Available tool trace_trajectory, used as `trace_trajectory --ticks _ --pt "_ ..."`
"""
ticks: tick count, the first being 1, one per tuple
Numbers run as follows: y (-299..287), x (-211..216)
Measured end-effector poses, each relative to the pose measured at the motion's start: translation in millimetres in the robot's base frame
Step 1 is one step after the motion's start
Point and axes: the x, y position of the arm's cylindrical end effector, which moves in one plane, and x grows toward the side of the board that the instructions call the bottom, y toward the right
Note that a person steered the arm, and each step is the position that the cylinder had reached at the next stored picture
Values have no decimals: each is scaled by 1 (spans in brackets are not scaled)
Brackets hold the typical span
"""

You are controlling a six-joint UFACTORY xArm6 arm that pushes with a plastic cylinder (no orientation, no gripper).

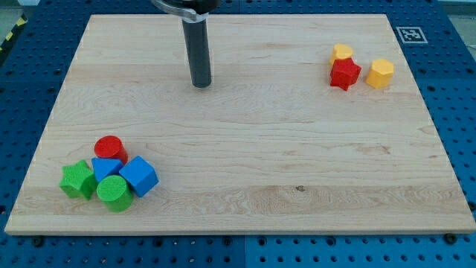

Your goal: Slide the hexagon into the red star

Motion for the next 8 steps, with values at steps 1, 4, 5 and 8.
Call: trace_trajectory --ticks 1,4,5,8 --pt "0 0" --pt "107 14" --pt "190 28" --pt "363 86"
